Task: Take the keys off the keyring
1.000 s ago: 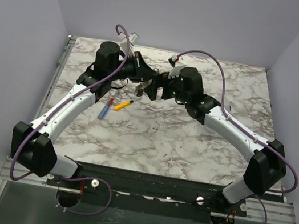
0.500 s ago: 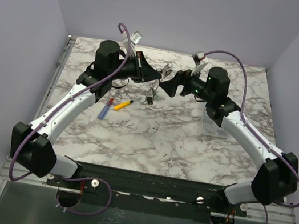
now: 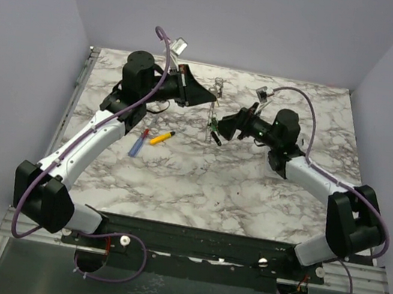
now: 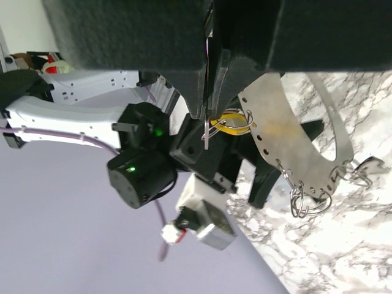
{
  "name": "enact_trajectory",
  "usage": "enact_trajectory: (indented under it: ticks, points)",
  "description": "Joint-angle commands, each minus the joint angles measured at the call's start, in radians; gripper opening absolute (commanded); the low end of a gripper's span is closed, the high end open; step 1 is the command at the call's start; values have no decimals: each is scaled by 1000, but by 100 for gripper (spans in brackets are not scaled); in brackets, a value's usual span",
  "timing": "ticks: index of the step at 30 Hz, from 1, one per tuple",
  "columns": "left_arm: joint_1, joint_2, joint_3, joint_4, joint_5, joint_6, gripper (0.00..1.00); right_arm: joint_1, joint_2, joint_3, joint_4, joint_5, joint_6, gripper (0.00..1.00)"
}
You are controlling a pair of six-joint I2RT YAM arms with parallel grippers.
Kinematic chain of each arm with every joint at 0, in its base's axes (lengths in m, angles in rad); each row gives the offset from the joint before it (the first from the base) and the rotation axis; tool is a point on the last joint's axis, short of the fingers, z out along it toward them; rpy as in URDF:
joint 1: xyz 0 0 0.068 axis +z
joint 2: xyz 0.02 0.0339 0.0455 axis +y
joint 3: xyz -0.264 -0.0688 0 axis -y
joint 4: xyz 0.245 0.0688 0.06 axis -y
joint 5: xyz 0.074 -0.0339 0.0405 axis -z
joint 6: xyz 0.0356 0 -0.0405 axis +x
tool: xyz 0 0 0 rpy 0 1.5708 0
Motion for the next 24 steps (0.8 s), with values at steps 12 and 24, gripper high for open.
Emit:
enact_trajectory:
  ticks: [12, 24]
  points:
    - [2, -24, -44, 211, 117, -96, 0, 5, 208, 13, 510, -163, 580, 93]
    - [3, -71, -97, 152, 124, -24, 0, 14, 141, 68, 217, -84, 357, 32]
